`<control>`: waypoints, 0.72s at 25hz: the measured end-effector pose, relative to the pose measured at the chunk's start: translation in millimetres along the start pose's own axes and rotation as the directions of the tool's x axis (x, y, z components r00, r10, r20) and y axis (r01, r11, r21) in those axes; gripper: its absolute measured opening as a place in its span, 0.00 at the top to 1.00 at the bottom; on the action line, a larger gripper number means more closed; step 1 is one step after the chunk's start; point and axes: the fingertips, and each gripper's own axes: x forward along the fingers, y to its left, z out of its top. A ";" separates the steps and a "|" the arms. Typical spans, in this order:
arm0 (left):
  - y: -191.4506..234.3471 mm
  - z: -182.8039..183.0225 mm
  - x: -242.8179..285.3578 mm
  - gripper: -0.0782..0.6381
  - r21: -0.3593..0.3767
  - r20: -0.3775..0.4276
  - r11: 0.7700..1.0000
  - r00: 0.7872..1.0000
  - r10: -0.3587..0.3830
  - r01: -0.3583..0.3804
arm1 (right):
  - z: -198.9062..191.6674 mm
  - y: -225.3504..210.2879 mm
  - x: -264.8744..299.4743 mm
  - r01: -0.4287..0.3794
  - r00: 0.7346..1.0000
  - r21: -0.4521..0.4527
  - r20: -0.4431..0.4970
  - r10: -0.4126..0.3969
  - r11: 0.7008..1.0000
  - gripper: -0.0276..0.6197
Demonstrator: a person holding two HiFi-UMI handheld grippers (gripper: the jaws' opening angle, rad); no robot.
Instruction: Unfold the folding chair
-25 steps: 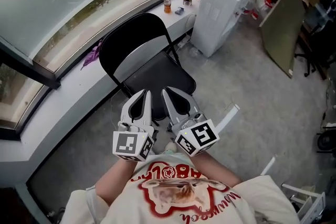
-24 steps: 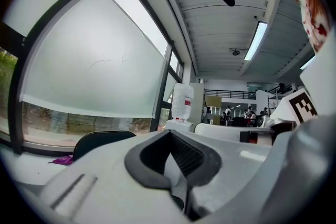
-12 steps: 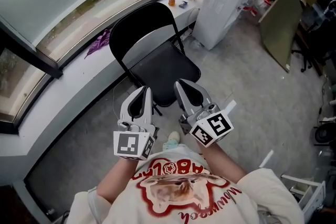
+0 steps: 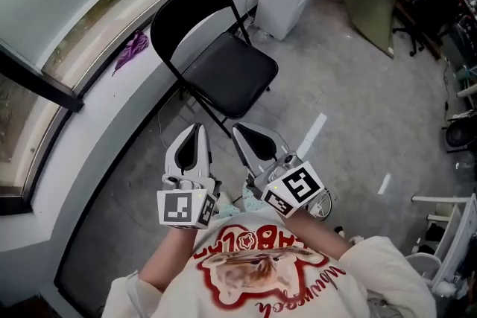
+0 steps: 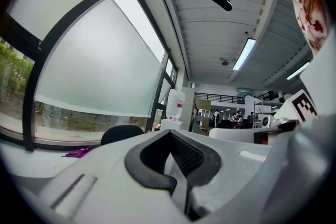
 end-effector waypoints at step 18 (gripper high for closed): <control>-36.8 10.5 -31.6 0.89 -0.025 0.008 0.996 0.996 -0.084 0.085 | 6.6 27.9 -37.4 0.064 0.998 -0.065 -0.012 -0.065 0.996 0.92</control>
